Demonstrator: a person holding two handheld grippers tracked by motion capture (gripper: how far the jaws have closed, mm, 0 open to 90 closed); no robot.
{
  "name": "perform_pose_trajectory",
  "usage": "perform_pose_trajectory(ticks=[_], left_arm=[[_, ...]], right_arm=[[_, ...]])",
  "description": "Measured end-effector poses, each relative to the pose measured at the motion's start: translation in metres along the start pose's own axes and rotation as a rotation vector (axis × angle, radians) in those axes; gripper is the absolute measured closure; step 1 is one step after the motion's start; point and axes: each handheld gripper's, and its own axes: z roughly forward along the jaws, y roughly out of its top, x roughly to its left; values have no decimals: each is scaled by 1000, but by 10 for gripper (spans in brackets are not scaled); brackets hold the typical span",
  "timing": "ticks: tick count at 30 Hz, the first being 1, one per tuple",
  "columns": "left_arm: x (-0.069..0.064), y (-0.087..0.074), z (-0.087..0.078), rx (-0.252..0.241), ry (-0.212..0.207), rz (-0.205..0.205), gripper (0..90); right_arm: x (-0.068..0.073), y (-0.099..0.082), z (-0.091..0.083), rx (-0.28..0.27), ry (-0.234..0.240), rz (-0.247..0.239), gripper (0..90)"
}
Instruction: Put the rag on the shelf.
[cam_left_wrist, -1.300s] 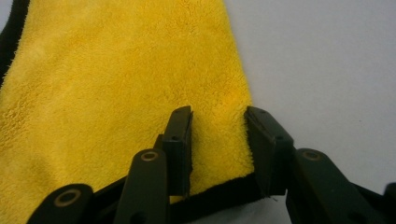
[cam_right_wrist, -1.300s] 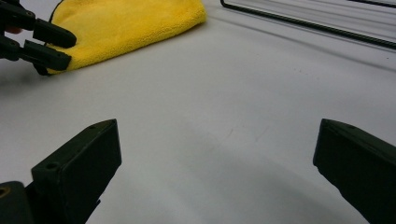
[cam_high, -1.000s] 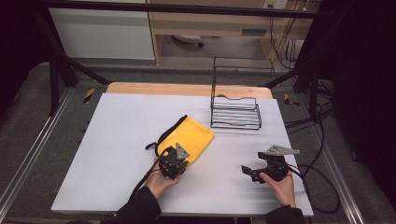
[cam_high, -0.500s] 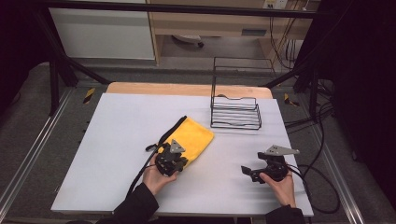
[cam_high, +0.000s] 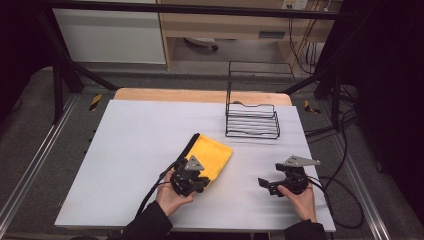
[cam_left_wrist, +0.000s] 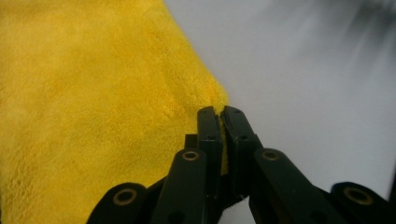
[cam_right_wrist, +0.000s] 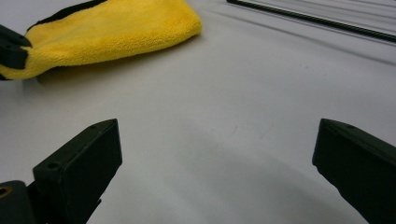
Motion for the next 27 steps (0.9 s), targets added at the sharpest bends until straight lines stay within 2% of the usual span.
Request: perform_pose_trajectory(ticks=[3, 5, 10, 14, 15, 16, 17, 20, 21, 22, 24, 25, 26, 27], left_arm=[[-12, 2, 2, -11, -38, 5, 858], [-22, 1, 9, 3, -38, 25, 855], [-23, -1, 18, 21, -30, 32, 838], [-20, -1, 10, -12, -26, 48, 660], [-18, -1, 5, -22, -17, 57, 618], [-15, -1, -1, -34, -2, 62, 618], [-9, -2, -8, -43, 22, 65, 534], [9, -6, -24, -45, 83, 49, 480], [26, -11, -33, -46, 132, 16, 462], [26, -11, -33, -46, 132, 16, 457], [43, -17, -38, -31, 168, -27, 451], [57, -25, -40, -16, 191, -63, 450], [57, -25, -40, -16, 191, -63, 448], [62, -28, -40, -2, 195, -81, 444]], right_arm=[[0, 0, 0, 0, 0, 2, 20], [1, 0, 0, -1, 1, 5, 20], [1, 0, 0, 2, -2, 0, 21], [1, 0, 1, 10, -6, 14, 23], [2, 0, 2, 13, -9, 16, 24], [2, 0, 2, 13, -9, 16, 24], [2, 0, 2, 13, -12, 17, 26], [2, 0, 3, 11, -13, 22, 28], [3, 1, 4, 14, -15, 28, 30], [3, 1, 4, 14, -15, 28, 30], [6, 2, 6, 20, -19, 32, 32], [6, 3, 7, 17, -20, 36, 33], [8, 4, 9, 15, -17, 46, 35], [8, 5, 10, 12, -17, 46, 36]])
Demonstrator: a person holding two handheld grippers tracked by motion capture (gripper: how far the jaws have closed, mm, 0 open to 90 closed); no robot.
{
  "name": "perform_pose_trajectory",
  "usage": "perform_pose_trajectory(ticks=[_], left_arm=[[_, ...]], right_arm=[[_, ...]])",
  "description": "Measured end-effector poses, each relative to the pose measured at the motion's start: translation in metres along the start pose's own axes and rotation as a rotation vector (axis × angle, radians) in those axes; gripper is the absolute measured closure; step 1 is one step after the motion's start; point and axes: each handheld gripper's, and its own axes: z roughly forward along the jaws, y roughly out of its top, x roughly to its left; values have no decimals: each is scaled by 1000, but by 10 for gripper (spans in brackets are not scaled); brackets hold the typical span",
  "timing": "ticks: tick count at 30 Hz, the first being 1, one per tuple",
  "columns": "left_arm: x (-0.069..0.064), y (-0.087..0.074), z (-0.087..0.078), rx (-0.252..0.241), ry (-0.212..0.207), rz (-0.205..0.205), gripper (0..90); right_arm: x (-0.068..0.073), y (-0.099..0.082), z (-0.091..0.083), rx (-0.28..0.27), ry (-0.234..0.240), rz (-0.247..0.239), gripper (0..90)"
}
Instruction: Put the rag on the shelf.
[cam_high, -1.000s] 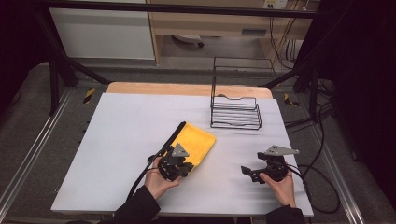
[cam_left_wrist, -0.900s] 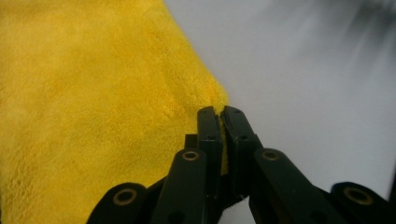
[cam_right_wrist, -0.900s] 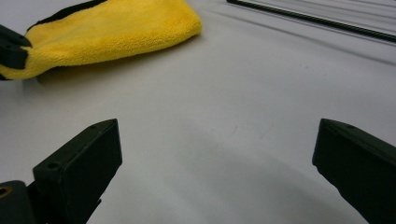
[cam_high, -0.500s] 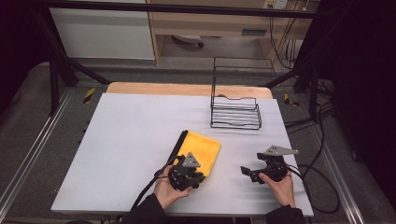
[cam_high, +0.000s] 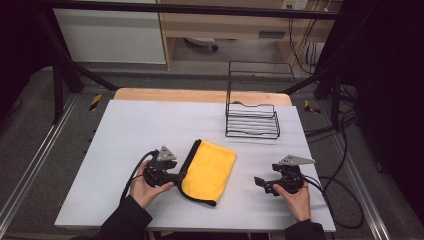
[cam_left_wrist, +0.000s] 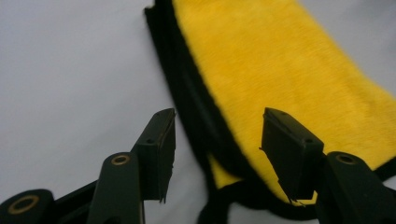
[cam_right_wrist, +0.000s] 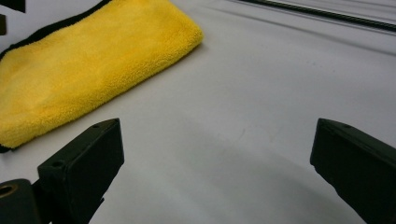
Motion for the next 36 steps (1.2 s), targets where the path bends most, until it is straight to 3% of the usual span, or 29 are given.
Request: perform_pose_trajectory(ticks=[1, 4, 5, 11, 13, 20, 23, 27, 32, 36], left_arm=[[6, -5, 5, 18, -13, -27, 436], [8, -10, 12, 30, -21, -40, 443], [8, -13, 16, 29, -49, -65, 454], [7, -15, 20, 41, -53, -67, 504], [6, -16, 23, 44, -72, -80, 528], [5, -16, 23, 58, -87, -99, 614], [3, -14, 23, 78, -95, -115, 700], [3, -13, 23, 83, -117, -142, 762], [3, -13, 22, 77, -117, -139, 779], [3, -14, 22, 73, -119, -153, 784]], right_arm=[[2, 1, 1, 1, 0, 13, 39], [6, 3, 4, 1, 1, 13, 44], [7, 4, 6, 2, 0, 12, 45], [16, 10, 16, -4, -6, 22, 56], [18, 12, 19, -7, -10, 25, 58], [32, 31, 46, 20, -65, 20, 85], [35, 40, 64, 45, -81, 28, 178], [36, 48, 81, 36, -82, 43, 326], [35, 50, 100, 50, -95, 80, 478], [36, 53, 104, 51, -91, 108, 619]])
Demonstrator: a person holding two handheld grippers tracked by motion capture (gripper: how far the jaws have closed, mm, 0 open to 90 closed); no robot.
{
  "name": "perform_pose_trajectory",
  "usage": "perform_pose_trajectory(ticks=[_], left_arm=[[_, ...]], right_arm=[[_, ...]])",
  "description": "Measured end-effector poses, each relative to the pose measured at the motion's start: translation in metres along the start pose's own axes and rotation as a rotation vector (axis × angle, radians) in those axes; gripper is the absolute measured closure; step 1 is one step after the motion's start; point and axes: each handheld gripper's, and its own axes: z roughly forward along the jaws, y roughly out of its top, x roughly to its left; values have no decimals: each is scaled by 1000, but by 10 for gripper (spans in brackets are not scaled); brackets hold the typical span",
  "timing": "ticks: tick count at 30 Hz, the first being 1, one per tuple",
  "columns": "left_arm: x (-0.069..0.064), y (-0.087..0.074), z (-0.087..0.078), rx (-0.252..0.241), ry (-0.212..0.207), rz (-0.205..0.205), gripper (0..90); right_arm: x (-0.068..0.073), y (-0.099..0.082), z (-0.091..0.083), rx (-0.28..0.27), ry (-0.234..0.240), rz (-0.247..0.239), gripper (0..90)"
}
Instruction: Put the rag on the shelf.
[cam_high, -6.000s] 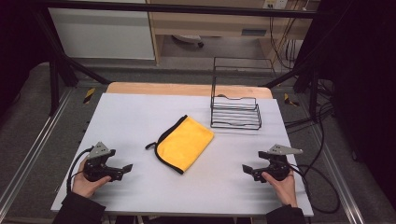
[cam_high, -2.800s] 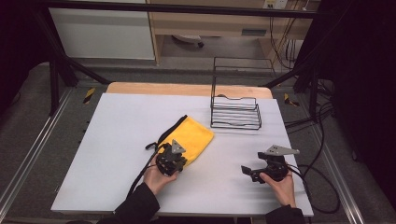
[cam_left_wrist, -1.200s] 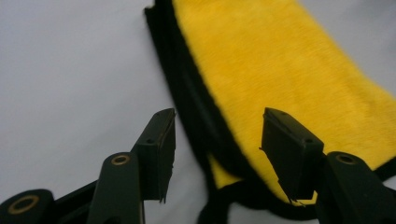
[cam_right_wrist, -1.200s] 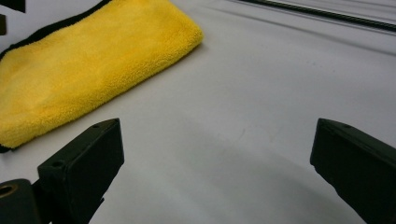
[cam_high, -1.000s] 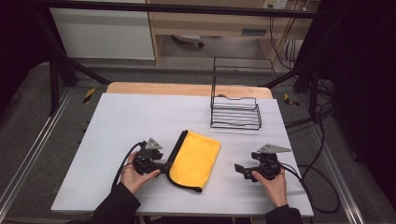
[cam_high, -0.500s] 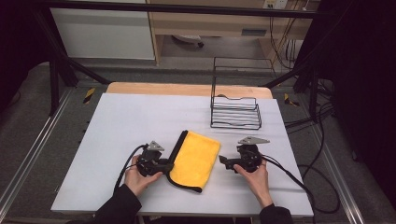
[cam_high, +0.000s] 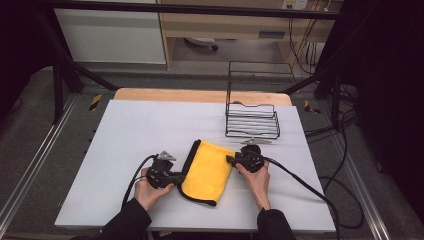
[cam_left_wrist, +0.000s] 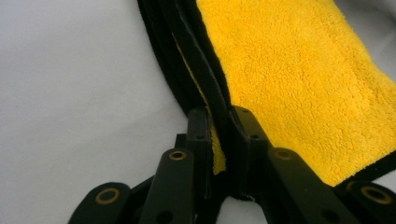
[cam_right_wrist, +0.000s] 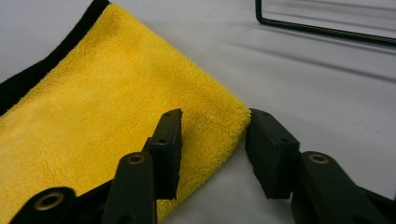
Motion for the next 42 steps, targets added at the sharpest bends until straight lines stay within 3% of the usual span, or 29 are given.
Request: perform_pose_trajectory(ticks=[2, 5, 10, 12, 16, 19, 20, 23, 30, 31, 32, 36, 42], left_arm=[[-2, -1, -2, 1, 2, -15, 786], [-4, -2, -3, 1, 8, -14, 787], [-13, -7, -9, -7, 3, -33, 786], [-20, -13, -12, -17, 7, -60, 786], [-24, -17, -12, -24, 34, -50, 769], [-25, -17, -12, -28, 49, -9, 741], [-25, -16, -15, -35, 59, 37, 688], [-23, -12, -22, -70, 64, 84, 589], [-3, 6, -27, -100, 88, 135, 310], [1, 9, -26, -102, 83, 123, 310], [7, 14, -24, -104, 79, 114, 240], [21, 30, -14, -93, 115, 95, 171], [34, 51, 2, -125, 131, 56, 192]], right_arm=[[0, 1, 1, 6, 24, 31, 715], [0, 4, 1, 5, 32, 34, 819], [-2, 12, 2, -9, 75, 6, 837], [0, 17, 5, -12, 91, -32, 836], [5, 21, 13, 22, 82, -89, 824], [5, 20, 13, 23, 77, -89, 783], [4, 20, 10, 12, 75, -95, 700], [2, 21, 1, -31, 68, -94, 551], [-4, 19, -23, -61, 67, -92, 272], [-4, 19, -23, -61, 67, -92, 272], [-6, 17, -28, -60, 69, -86, 208], [-8, 11, -36, -56, 72, -93, 132], [-10, 1, -43, -50, 91, -99, 73]])
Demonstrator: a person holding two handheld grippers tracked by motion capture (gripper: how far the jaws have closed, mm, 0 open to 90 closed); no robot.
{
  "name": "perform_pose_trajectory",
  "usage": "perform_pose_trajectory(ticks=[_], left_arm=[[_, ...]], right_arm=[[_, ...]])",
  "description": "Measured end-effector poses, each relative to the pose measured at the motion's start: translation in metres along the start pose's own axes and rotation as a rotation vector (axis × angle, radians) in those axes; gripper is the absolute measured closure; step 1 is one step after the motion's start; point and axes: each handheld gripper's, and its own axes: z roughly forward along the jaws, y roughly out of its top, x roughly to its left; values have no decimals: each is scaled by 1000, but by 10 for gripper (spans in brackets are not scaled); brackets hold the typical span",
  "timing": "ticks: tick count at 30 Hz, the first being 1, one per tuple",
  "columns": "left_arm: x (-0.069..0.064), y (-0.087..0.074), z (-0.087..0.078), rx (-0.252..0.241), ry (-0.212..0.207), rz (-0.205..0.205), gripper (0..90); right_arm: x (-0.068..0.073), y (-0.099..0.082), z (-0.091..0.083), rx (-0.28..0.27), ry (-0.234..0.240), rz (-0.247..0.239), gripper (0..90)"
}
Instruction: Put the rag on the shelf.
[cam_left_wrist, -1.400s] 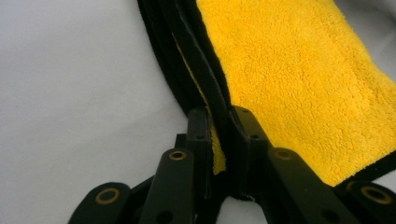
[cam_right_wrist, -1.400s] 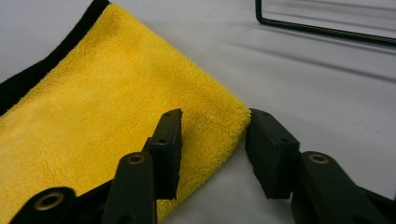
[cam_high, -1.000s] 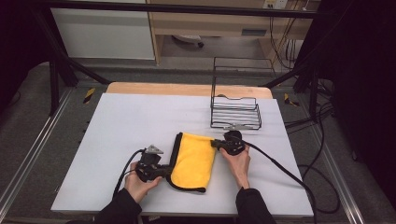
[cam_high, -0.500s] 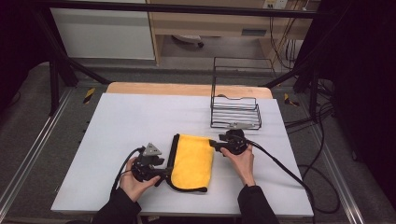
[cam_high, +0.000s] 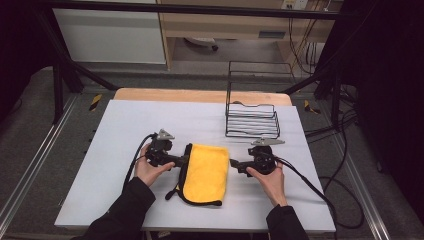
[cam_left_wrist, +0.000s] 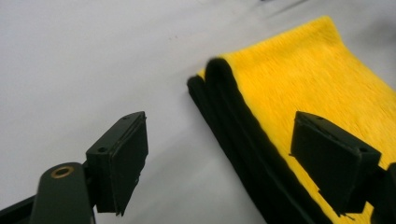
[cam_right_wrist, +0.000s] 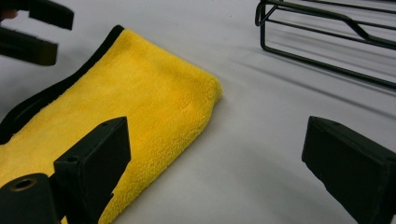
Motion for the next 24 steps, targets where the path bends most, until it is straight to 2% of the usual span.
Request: perform_pose_trajectory(ticks=[2, 7, 11, 14, 18, 22, 24], left_arm=[[3, 8, 11, 4, 9, -12, 196], [6, 15, 26, 25, 21, -11, 259], [9, 16, 36, 14, 14, -34, 342], [11, 14, 46, 36, -16, -64, 411], [13, 12, 50, 42, -39, -79, 460], [10, 12, 51, 36, -39, -75, 515], [8, 12, 52, 39, -53, -71, 584]], right_arm=[[0, -3, -1, 9, 4, 4, 63], [0, -8, -2, 19, 3, 4, 53], [2, -8, -2, 17, 8, 6, 53], [1, -8, -3, 9, 10, 9, 56], [0, -7, -1, -2, 20, 13, 62], [0, -6, 0, -6, 25, 25, 62], [-1, -6, 2, -13, 25, 29, 59]])
